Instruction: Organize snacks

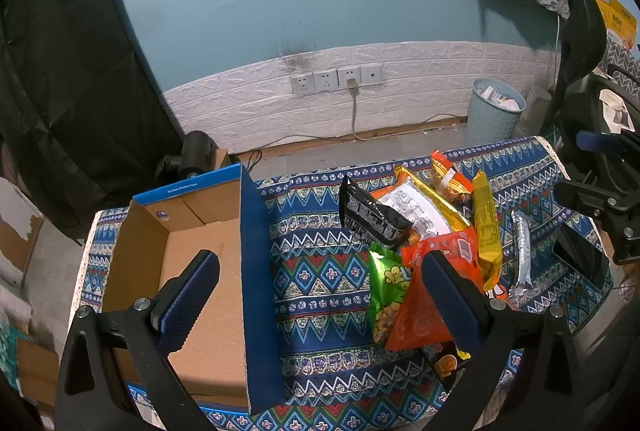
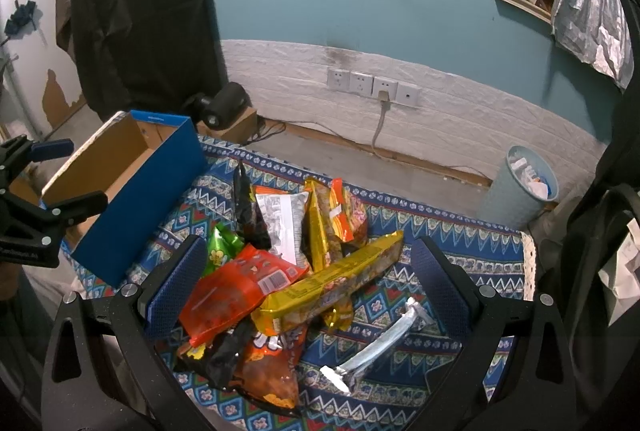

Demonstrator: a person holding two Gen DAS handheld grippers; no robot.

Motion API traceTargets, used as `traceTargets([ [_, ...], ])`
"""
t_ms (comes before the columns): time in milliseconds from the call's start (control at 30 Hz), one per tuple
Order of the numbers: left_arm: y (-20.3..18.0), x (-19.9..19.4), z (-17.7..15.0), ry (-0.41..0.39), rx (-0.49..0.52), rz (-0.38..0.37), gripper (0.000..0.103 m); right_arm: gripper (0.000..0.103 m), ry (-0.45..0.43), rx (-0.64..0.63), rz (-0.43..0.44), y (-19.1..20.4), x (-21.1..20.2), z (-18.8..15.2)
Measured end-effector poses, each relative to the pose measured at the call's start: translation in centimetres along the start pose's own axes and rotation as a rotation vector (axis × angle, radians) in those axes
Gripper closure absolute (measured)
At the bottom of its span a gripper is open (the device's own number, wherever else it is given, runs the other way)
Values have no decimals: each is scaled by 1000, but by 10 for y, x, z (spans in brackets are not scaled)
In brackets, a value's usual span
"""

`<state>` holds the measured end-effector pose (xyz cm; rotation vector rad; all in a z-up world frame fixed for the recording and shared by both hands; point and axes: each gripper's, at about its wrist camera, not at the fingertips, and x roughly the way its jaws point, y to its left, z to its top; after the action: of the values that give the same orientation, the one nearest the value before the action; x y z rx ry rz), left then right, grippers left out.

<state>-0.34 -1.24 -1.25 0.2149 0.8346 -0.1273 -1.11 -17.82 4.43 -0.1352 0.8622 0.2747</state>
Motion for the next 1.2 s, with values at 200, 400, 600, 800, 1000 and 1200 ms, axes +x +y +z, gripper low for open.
traceTargets([
  [200, 0, 1, 1, 5, -1, -4, 1, 3, 1, 0, 0, 0, 0, 0],
  [400, 0, 2, 1, 10, -4, -9, 1, 3, 1, 0, -1, 0, 0, 0],
  [600, 0, 4, 1, 12, -5, -13, 1, 3, 2, 1, -1, 0, 0, 0],
  [800, -1, 4, 1, 14, 0, -17, 1, 3, 3, 0, -5, -1, 1, -1],
  [1000, -1, 4, 1, 14, -1, -20, 1, 3, 6, 3, -7, -3, 1, -2],
  [1200, -4, 5, 1, 19, 4, -26, 1, 3, 9, 4, -8, -3, 2, -2],
])
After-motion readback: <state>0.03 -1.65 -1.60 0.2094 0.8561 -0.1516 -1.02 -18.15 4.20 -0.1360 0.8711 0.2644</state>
